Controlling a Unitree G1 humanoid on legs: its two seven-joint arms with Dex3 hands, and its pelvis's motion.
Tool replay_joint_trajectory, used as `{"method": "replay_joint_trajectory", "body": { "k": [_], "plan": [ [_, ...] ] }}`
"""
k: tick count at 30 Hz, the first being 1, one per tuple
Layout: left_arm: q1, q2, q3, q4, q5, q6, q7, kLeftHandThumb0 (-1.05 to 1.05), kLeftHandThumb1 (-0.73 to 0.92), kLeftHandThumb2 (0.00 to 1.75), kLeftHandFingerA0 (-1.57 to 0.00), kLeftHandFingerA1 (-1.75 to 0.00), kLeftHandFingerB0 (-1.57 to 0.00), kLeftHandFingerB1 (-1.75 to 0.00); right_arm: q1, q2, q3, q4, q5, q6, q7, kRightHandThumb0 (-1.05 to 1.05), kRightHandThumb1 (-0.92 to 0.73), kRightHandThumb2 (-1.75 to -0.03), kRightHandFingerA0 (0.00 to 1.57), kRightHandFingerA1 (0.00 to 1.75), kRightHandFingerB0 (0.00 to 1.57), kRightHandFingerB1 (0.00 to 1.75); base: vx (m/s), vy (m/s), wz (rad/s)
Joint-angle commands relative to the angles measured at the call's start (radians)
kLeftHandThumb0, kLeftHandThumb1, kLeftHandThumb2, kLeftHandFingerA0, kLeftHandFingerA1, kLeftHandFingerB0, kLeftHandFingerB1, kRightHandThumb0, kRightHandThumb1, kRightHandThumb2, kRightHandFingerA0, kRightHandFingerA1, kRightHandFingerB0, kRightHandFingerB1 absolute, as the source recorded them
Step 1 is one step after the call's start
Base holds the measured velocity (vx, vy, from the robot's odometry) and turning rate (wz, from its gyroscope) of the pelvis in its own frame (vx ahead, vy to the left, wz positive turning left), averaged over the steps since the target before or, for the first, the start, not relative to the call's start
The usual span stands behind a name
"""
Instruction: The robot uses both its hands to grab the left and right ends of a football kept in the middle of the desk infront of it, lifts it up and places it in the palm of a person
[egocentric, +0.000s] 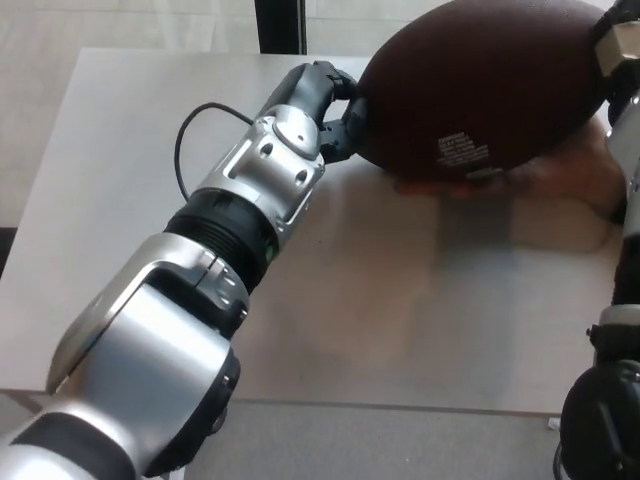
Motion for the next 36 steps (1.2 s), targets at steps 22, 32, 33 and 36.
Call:
{"method": "replay_joint_trajectory", "body": {
  "k": [22,32,33,36],
  "plan": [
    [-0.091,0.108,-0.253,-0.107,0.187,-0.06,-0.39,-0.57,0.54,0.85,-0.31,-0.61,-0.1,-0.44,0.06,-0.186,0.148,0.373,-0.049,-0.224,0.157,-0.86,-0.73,-1.1,0.09,0.41,0.0,0.16,0.0,0.0,0.0],
    [0.224,0.479,0.177,-0.589,0.022,0.003,-0.387,-0.75,0.54,0.89,0.0,-0.33,0.0,-0.14,0.15,-0.425,0.272,0.032,0.016,-0.098,0.396,-1.04,-0.76,-1.22,0.06,0.26,0.0,0.03,0.0,0.0,0.0],
    [0.248,0.5,0.205,-0.628,0.019,0.005,-0.4,-0.75,0.54,0.89,0.0,-0.33,0.0,-0.14,0.161,-0.44,0.269,0.008,0.022,-0.088,0.396,-1.04,-0.76,-1.22,0.06,0.26,0.0,0.03,0.0,0.0,0.0],
    [0.425,0.606,0.445,-0.806,-0.103,0.009,-0.447,-0.79,0.63,1.0,0.0,-0.48,0.0,-0.19,0.209,-0.543,0.246,-0.093,0.038,-0.064,0.452,-1.03,-0.78,-1.22,0.07,0.28,0.0,0.02,0.0,0.0,0.0]
  ]
}}
